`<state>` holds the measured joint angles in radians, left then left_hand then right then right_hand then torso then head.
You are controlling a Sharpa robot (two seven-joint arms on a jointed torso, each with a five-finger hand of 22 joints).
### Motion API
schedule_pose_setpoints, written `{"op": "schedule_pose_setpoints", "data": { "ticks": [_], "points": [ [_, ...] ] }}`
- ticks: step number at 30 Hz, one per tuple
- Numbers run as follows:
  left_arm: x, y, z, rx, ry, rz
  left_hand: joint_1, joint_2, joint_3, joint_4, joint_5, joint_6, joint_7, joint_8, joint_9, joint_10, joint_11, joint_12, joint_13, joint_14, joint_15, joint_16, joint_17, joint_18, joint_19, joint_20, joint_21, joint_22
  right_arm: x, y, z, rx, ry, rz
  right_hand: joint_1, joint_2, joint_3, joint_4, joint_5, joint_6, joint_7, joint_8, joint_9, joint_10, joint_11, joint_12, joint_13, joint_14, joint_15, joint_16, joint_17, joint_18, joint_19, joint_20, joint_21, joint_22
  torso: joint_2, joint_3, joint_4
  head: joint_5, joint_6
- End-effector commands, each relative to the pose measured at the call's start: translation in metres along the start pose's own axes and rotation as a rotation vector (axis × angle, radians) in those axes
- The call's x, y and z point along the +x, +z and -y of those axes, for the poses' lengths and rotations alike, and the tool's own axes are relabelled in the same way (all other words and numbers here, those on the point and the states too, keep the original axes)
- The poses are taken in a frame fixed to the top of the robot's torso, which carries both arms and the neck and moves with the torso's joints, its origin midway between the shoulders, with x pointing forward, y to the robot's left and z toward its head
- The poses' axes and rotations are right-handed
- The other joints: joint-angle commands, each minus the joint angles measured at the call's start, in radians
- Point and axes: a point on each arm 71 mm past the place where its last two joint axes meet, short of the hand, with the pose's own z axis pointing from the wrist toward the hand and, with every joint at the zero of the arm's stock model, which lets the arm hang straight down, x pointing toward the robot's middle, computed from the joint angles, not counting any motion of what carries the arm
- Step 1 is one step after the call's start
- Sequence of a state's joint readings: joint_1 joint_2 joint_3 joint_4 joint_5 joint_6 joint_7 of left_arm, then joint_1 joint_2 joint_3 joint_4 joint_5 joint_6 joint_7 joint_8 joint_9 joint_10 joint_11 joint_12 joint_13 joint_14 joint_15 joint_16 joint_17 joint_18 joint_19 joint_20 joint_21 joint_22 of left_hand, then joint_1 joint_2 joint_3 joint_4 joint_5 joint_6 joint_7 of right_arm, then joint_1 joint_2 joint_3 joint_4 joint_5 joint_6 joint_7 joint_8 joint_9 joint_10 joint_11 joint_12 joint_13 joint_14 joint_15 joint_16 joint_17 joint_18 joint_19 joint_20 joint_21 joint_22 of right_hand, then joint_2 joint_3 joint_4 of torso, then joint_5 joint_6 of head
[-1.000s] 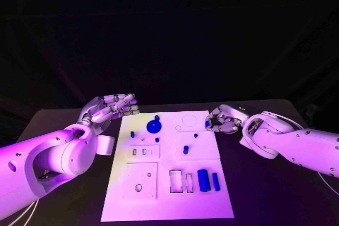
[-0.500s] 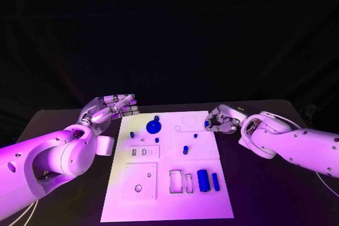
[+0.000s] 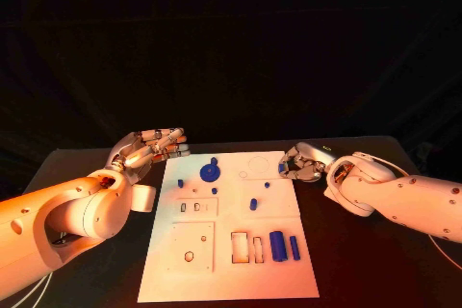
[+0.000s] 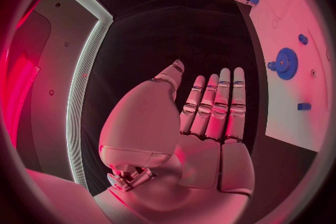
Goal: Assemble the parts on the task board
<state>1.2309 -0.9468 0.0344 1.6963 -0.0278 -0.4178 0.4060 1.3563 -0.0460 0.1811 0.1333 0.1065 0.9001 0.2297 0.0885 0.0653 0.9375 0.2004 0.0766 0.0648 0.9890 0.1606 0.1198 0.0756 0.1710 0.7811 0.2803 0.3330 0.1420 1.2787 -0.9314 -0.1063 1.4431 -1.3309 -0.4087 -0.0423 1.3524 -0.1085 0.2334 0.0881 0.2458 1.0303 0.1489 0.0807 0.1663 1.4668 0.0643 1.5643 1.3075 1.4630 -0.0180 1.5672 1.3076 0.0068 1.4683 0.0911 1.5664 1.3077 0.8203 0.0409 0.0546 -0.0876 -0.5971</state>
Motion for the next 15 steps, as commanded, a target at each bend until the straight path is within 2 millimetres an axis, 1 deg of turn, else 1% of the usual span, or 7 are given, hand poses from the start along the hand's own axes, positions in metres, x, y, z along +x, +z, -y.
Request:
{"op": "schedule_pose_setpoints", "data": {
  "ticks": [1,15],
  "points": [
    [0.0021,0.0,0.0011,0.007,-0.006,-0.02,0.002,0.011,-0.001,-0.006,-0.001,0.005,0.021,-0.005,0.001,-0.002,0.003,-0.007,0.0,0.006,0.002,-0.006,-0.002,0.011,0.004,0.003,0.004,-0.001,0.0006,0.0004,-0.0006,0.002,-0.015,0.003,-0.006,-0.001,-0.005,0.0,-0.003,-0.01,-0.001,-0.007,-0.001,0.102,-0.001,0.004,0.261,0.108,0.004,0.004,0.263,-0.007,0.102,-0.001,0.004,0.263,0.001,0.0008,-0.0004,0.0,0.001],
    [0.0021,-0.0001,0.0009,0.003,-0.006,-0.022,0.002,0.011,-0.001,-0.007,-0.001,0.005,0.021,-0.006,0.001,-0.002,0.003,-0.007,0.0,0.006,0.002,-0.007,-0.002,0.011,0.004,0.003,0.005,-0.001,0.0015,0.0017,-0.0029,-0.001,-0.014,0.008,-0.011,-0.008,-0.009,0.0,-0.006,-0.029,0.006,-0.016,-0.006,0.099,0.005,0.0,0.258,0.108,0.011,0.004,0.263,-0.007,0.102,0.005,0.004,0.263,0.001,0.0013,-0.0002,0.001,0.001]
  ]
}}
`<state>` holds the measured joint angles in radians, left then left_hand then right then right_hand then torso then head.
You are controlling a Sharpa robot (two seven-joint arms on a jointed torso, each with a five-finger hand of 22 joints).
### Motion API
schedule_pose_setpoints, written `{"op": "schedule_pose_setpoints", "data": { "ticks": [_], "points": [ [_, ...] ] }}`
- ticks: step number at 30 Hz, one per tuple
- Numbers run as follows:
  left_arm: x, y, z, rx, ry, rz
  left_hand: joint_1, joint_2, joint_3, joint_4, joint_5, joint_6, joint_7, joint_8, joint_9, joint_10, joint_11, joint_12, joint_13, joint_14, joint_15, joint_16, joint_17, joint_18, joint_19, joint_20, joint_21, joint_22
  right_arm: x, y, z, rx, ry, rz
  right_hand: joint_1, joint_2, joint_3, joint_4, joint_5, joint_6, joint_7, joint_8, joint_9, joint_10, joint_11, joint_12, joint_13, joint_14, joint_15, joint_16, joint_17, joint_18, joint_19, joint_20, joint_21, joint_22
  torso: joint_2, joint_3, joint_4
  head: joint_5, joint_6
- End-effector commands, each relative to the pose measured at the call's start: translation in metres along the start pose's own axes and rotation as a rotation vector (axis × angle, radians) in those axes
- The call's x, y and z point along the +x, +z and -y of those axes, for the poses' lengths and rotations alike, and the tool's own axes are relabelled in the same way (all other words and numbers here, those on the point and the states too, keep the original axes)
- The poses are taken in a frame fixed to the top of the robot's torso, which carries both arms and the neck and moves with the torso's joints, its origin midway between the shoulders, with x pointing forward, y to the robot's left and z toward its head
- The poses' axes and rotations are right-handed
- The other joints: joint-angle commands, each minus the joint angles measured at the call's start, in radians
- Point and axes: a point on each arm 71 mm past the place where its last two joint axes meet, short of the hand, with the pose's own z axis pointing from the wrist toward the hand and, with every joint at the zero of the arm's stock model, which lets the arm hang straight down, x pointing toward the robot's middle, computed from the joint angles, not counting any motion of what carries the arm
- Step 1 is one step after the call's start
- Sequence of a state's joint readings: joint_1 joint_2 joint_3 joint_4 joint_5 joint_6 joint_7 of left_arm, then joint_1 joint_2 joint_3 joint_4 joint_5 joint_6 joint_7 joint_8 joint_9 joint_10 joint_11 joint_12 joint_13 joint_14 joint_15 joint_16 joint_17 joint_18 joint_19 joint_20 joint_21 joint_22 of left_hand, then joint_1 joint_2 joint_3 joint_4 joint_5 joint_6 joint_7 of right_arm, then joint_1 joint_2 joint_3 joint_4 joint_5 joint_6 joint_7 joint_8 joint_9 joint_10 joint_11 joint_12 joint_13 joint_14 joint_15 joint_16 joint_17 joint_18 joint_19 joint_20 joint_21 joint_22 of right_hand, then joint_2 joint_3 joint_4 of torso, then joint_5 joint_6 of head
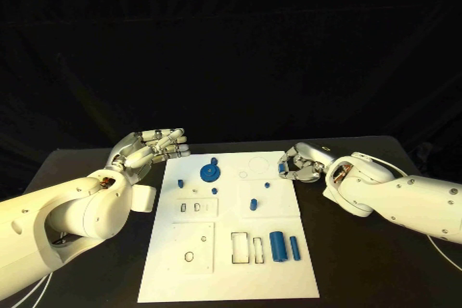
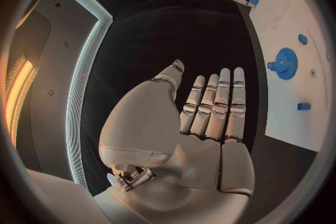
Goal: Assemble the parts on the task board
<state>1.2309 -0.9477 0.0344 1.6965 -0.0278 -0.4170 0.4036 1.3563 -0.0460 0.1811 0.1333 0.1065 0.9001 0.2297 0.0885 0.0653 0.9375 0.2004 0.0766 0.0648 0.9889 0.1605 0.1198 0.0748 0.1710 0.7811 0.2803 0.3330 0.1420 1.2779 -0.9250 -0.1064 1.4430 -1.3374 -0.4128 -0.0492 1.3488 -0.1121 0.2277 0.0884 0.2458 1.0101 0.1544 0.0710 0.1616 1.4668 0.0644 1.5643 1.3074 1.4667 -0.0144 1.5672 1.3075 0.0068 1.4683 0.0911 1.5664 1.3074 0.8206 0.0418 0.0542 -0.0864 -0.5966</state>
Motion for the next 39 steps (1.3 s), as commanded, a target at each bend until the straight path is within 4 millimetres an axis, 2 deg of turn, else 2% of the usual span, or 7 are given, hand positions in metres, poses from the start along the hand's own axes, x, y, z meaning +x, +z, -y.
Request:
{"op": "schedule_pose_setpoints", "data": {
  "ticks": [1,6,12,21,33,39],
  "points": [
    [0.002,0.0,0.001,0.005,-0.006,-0.022,0.002,0.011,-0.001,-0.007,-0.001,0.005,0.021,-0.006,0.001,-0.002,0.003,-0.007,0.0,0.006,0.002,-0.007,-0.001,0.011,0.004,0.003,0.005,-0.001,0.0,0.0,0.0,0.001,-0.011,0.006,-0.008,-0.004,-0.004,0.0,-0.007,-0.01,0.001,-0.007,-0.002,0.098,0.005,-0.001,0.257,0.104,0.007,0.004,0.263,-0.007,0.103,0.005,0.004,0.263,0.001,0.0006,0.0001,0.0,0.002],
    [0.003,0.0,0.001,0.003,-0.007,-0.023,0.002,0.011,-0.001,-0.007,-0.001,0.005,0.021,-0.006,0.001,-0.002,0.003,-0.007,0.0,0.006,0.002,-0.007,-0.001,0.011,0.004,0.003,0.005,-0.001,0.0,0.001,0.0,0.003,-0.011,0.008,-0.008,-0.003,-0.003,0.0,-0.006,-0.011,0.001,-0.007,-0.002,0.099,0.006,0.0,0.258,0.104,0.008,0.004,0.263,-0.007,0.103,0.006,0.004,0.263,0.0,0.0,0.0004,0.002,0.001],
    [0.003,0.0,0.001,0.002,-0.007,-0.023,0.002,0.011,-0.001,-0.007,-0.001,0.005,0.021,-0.006,0.001,-0.002,0.003,-0.007,0.0,0.006,0.002,-0.007,-0.001,0.011,0.004,0.003,0.005,-0.001,0.0,0.001,0.0,0.002,-0.011,0.011,-0.003,0.015,0.007,0.0,-0.004,0.008,-0.002,0.004,0.001,0.103,0.005,0.005,0.262,0.104,0.007,0.004,0.263,-0.007,0.103,0.008,0.004,0.263,0.001,0.0002,0.0007,0.002,0.001],
    [0.002,0.0,0.001,0.001,-0.006,-0.023,0.002,0.011,-0.001,-0.008,-0.001,0.004,0.021,-0.006,0.001,-0.002,0.004,-0.008,-0.001,0.006,0.002,-0.007,-0.001,0.011,0.004,0.003,0.005,-0.001,-0.001,0.002,-0.001,0.004,0.006,0.034,0.016,0.055,0.036,-0.014,-0.003,0.077,-0.033,0.039,0.017,0.104,-0.02,0.006,0.263,0.104,-0.014,0.004,0.263,-0.007,0.103,-0.007,0.004,0.263,0.0,-0.0001,-0.0004,0.002,-0.002],
    [0.001,0.0,0.001,0.0,-0.005,-0.02,0.002,0.011,-0.001,-0.008,-0.001,0.004,0.021,-0.006,0.001,-0.002,0.004,-0.008,-0.001,0.006,0.002,-0.007,-0.001,0.011,0.004,0.003,0.005,-0.001,-0.002,0.003,-0.007,-0.004,0.023,0.064,0.016,0.061,0.043,-0.024,0.013,0.097,-0.044,0.049,0.023,0.104,-0.032,0.006,0.263,0.104,-0.026,0.004,0.263,-0.007,0.103,-0.02,0.004,0.263,-0.001,0.0001,0.0,0.003,-0.005],
    [-0.001,0.001,0.0,-0.002,-0.004,-0.016,0.003,0.012,-0.001,-0.008,-0.001,0.005,0.021,-0.007,0.001,-0.003,0.004,-0.008,-0.001,0.006,0.002,-0.008,-0.001,0.011,0.004,0.003,0.005,-0.001,-0.001,-0.002,-0.025,-0.021,0.097,0.053,0.025,0.065,0.051,-0.034,0.022,0.096,-0.045,0.048,0.023,0.104,-0.034,0.006,0.263,0.104,-0.027,0.004,0.263,-0.007,0.103,-0.022,0.004,0.263,-0.003,-0.0015,-0.0002,0.004,-0.005]
  ]
}}
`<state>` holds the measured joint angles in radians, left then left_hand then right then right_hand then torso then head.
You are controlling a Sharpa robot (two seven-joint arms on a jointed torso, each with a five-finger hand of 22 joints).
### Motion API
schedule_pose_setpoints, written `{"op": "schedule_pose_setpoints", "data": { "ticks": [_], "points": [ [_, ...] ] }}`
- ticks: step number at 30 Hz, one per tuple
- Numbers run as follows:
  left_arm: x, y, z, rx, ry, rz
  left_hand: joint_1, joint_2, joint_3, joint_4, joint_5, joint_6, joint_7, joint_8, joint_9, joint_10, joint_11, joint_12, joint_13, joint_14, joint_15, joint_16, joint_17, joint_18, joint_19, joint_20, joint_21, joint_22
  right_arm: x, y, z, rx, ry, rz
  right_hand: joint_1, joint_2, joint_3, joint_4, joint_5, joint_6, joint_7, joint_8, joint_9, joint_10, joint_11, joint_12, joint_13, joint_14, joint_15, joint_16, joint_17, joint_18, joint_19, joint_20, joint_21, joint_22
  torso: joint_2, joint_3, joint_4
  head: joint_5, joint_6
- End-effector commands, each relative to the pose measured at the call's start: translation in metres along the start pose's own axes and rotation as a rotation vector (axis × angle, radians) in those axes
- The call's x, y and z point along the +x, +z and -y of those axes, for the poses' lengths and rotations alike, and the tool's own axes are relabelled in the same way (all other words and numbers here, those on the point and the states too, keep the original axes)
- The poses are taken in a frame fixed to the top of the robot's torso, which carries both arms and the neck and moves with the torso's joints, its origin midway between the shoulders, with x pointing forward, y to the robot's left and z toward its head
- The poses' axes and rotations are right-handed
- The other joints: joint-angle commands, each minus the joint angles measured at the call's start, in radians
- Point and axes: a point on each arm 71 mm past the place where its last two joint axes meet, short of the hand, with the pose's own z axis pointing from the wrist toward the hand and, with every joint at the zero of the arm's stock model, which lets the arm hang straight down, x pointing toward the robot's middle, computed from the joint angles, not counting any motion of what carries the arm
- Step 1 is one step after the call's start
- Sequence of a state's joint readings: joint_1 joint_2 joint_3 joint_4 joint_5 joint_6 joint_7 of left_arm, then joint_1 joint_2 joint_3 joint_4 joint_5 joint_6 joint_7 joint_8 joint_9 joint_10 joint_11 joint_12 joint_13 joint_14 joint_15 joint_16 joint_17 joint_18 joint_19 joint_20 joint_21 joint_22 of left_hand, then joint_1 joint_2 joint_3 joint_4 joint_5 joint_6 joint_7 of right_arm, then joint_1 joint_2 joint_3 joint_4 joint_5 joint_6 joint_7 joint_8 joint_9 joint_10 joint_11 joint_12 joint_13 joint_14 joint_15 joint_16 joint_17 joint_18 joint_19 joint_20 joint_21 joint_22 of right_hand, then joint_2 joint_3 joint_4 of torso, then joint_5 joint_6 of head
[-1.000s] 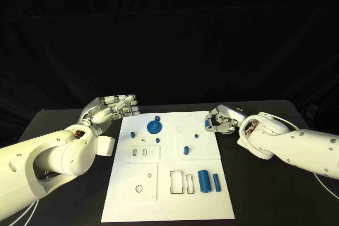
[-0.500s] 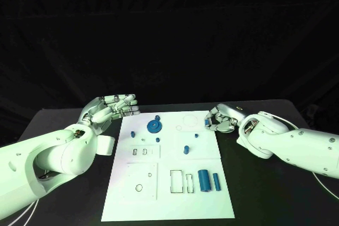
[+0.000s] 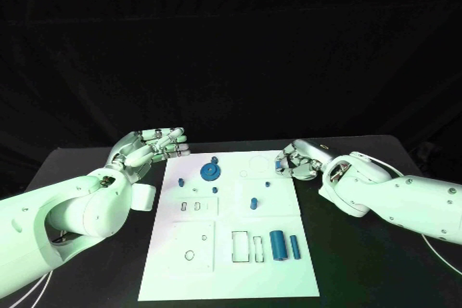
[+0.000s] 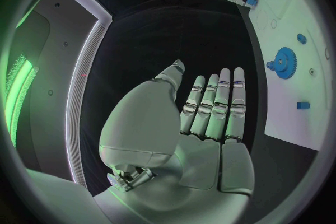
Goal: Assemble the parts on the task board
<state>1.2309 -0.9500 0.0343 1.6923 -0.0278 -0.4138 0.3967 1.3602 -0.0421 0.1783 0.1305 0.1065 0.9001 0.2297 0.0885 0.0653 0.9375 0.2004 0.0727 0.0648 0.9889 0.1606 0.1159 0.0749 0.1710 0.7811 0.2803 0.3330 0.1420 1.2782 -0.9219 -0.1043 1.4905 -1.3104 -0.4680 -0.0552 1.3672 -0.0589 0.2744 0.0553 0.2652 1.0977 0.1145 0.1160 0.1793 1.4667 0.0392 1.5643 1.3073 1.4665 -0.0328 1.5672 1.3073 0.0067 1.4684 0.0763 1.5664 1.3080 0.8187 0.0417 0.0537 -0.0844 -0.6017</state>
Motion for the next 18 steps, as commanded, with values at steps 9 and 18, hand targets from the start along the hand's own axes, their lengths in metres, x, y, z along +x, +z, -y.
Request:
{"op": "schedule_pose_setpoints", "data": {
  "ticks": [9,18],
  "points": [
    [-0.003,0.004,-0.005,-0.008,-0.004,-0.006,-0.001,0.009,0.002,-0.006,-0.001,0.005,0.021,-0.007,0.001,-0.003,0.004,-0.004,-0.001,0.006,0.002,-0.004,-0.001,0.011,0.004,0.003,0.005,-0.001,0.007,0.003,-0.066,-0.085,0.097,-0.053,0.005,0.012,0.005,-0.002,0.0,0.007,-0.004,0.003,0.006,0.104,-0.008,0.007,0.264,0.104,-0.008,0.004,0.263,-0.007,0.102,-0.008,0.004,0.263,-0.014,-0.0084,0.0051,0.024,-0.013],
    [-0.008,0.01,-0.011,-0.016,-0.001,0.013,0.0,0.009,0.002,-0.006,-0.001,0.005,0.021,-0.007,0.001,-0.003,0.004,-0.005,-0.001,0.007,0.002,-0.004,-0.001,0.011,0.004,0.003,0.005,-0.001,0.041,0.018,-0.13,-0.207,0.063,-0.136,0.008,0.017,0.009,-0.006,0.004,0.007,-0.004,0.002,0.006,0.104,-0.008,0.007,0.264,0.104,-0.007,0.004,0.263,-0.007,0.102,-0.008,0.004,0.263,-0.025,-0.0134,0.0127,0.057,-0.04]
  ]
}}
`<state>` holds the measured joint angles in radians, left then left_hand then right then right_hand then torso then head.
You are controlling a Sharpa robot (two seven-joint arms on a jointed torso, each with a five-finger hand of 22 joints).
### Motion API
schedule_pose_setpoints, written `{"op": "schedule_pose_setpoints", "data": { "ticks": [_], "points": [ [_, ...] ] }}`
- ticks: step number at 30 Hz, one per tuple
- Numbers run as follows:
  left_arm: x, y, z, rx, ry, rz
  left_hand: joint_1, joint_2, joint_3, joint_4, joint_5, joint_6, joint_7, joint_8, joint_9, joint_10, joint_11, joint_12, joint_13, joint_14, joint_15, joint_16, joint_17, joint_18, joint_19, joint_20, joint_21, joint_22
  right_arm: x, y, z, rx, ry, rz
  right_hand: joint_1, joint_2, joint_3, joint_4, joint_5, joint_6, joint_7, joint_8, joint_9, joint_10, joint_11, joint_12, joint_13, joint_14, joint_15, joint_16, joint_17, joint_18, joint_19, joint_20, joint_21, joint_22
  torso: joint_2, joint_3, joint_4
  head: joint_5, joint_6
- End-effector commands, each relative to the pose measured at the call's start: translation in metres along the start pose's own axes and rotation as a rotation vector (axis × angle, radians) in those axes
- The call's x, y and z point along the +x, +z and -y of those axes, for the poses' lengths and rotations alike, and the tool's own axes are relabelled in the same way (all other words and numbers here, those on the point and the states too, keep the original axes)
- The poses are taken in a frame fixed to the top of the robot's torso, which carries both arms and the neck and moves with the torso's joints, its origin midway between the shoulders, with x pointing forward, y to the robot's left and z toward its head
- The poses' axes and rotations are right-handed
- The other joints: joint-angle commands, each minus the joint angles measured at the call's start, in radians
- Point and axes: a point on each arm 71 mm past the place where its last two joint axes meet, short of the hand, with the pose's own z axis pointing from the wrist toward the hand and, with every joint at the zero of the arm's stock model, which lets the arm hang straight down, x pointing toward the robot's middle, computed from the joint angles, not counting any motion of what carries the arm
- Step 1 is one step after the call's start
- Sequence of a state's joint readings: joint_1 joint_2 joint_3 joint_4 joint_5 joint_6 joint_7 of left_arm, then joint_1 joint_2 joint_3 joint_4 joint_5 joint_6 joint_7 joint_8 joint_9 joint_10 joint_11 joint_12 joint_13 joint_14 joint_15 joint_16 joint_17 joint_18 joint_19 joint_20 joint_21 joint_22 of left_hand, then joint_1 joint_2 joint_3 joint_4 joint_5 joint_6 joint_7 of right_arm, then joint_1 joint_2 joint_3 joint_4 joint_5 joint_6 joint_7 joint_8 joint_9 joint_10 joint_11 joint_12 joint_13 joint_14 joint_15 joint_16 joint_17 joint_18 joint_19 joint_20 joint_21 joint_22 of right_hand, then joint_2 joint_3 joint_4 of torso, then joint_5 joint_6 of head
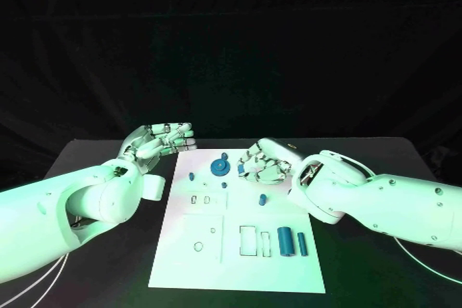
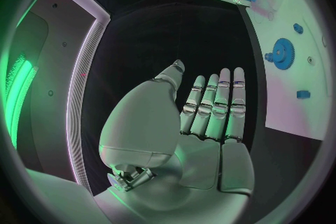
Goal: Assemble the parts on the task board
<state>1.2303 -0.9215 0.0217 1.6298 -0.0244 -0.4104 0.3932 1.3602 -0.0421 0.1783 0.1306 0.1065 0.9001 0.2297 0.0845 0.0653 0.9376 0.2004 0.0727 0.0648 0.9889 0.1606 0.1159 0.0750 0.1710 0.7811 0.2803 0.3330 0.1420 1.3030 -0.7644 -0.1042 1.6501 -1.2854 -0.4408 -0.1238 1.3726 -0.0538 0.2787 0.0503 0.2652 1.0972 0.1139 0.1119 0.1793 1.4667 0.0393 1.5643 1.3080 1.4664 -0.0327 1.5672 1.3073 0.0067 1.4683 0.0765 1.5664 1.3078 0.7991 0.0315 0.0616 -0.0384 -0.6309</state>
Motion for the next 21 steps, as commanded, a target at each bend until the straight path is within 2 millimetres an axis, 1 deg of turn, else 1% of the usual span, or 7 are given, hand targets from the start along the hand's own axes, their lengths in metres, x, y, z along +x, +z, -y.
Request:
{"op": "schedule_pose_setpoints", "data": {
  "ticks": [1,7,10,13,17,21],
  "points": [
    [0.001,0.002,-0.001,0.002,-0.013,-0.014,-0.001,0.009,0.002,-0.006,-0.001,0.005,0.021,-0.003,0.001,-0.003,0.004,-0.005,0.0,0.007,0.002,-0.004,-0.001,0.011,0.004,0.003,0.005,-0.001,0.011,0.007,-0.008,0.002,-0.058,-0.04,0.003,0.012,0.005,-0.001,0.005,0.008,-0.004,0.006,0.006,0.104,-0.008,0.007,0.263,0.104,-0.008,0.004,0.263,-0.007,0.102,-0.008,0.004,0.263,-0.006,-0.0039,0.0054,0.014,-0.012],
    [0.002,0.004,-0.002,0.0,-0.014,-0.012,-0.001,0.009,0.002,-0.006,-0.001,0.005,0.021,-0.003,0.001,-0.003,0.004,-0.005,0.0,0.007,0.002,-0.004,-0.001,0.011,0.004,0.003,0.005,-0.001,0.031,0.021,-0.025,-0.024,-0.102,-0.063,0.003,0.012,0.006,-0.002,0.006,0.008,-0.004,0.007,0.007,0.104,-0.008,0.007,0.263,0.104,-0.008,0.004,0.263,-0.007,0.102,-0.008,0.004,0.263,-0.007,-0.0076,0.0081,0.028,-0.023],
    [0.002,0.005,-0.002,-0.001,-0.014,-0.012,-0.001,0.009,0.002,-0.006,-0.001,0.005,0.021,-0.003,0.001,-0.003,0.004,-0.005,0.0,0.007,0.002,-0.004,-0.001,0.011,0.004,0.003,0.005,-0.001,0.042,0.027,-0.029,-0.023,-0.128,-0.079,0.004,0.011,0.006,-0.004,0.008,0.009,-0.004,0.008,0.007,0.104,-0.009,0.007,0.263,0.104,-0.008,0.004,0.263,-0.007,0.102,-0.008,0.004,0.263,-0.007,-0.0065,0.0066,0.036,-0.027],
    [0.003,0.005,-0.002,-0.001,-0.015,-0.014,-0.001,0.009,0.002,-0.006,-0.001,0.005,0.021,-0.003,0.001,-0.003,0.004,-0.005,0.0,0.007,0.002,-0.004,-0.001,0.011,0.004,0.003,0.005,-0.001,0.054,0.031,-0.033,-0.016,-0.151,-0.1,0.004,0.011,0.006,-0.004,0.008,0.009,-0.004,0.008,0.007,0.104,-0.009,0.007,0.263,0.104,-0.008,0.004,0.263,-0.007,0.102,-0.008,0.004,0.263,-0.006,-0.0065,0.0072,0.039,-0.03],
    [0.005,0.004,-0.002,-0.002,-0.018,-0.02,-0.001,0.009,0.002,-0.006,-0.001,0.005,0.021,-0.003,0.001,-0.003,0.004,-0.005,0.0,0.007,0.002,-0.004,-0.001,0.011,0.004,0.003,0.005,-0.001,0.064,0.032,-0.033,-0.009,-0.175,-0.125,0.003,0.01,0.005,-0.005,0.008,0.01,-0.004,0.008,0.007,0.104,-0.009,0.007,0.263,0.104,-0.008,0.004,0.263,-0.007,0.102,-0.008,0.004,0.263,-0.005,-0.005,0.0091,0.04,-0.033],
    [0.006,0.004,-0.002,-0.002,-0.019,-0.022,-0.001,0.009,0.002,-0.006,-0.001,0.005,0.021,-0.003,0.001,-0.003,0.004,-0.005,0.0,0.007,0.002,-0.004,-0.001,0.011,0.004,0.003,0.005,-0.001,0.07,0.031,-0.032,0.0,-0.197,-0.143,0.002,0.009,0.005,-0.006,0.007,0.01,-0.004,0.008,0.008,0.104,-0.008,0.007,0.263,0.104,-0.008,0.004,0.263,-0.007,0.102,-0.008,0.004,0.263,-0.006,-0.0049,0.0062,0.045,-0.037]
  ]
}}
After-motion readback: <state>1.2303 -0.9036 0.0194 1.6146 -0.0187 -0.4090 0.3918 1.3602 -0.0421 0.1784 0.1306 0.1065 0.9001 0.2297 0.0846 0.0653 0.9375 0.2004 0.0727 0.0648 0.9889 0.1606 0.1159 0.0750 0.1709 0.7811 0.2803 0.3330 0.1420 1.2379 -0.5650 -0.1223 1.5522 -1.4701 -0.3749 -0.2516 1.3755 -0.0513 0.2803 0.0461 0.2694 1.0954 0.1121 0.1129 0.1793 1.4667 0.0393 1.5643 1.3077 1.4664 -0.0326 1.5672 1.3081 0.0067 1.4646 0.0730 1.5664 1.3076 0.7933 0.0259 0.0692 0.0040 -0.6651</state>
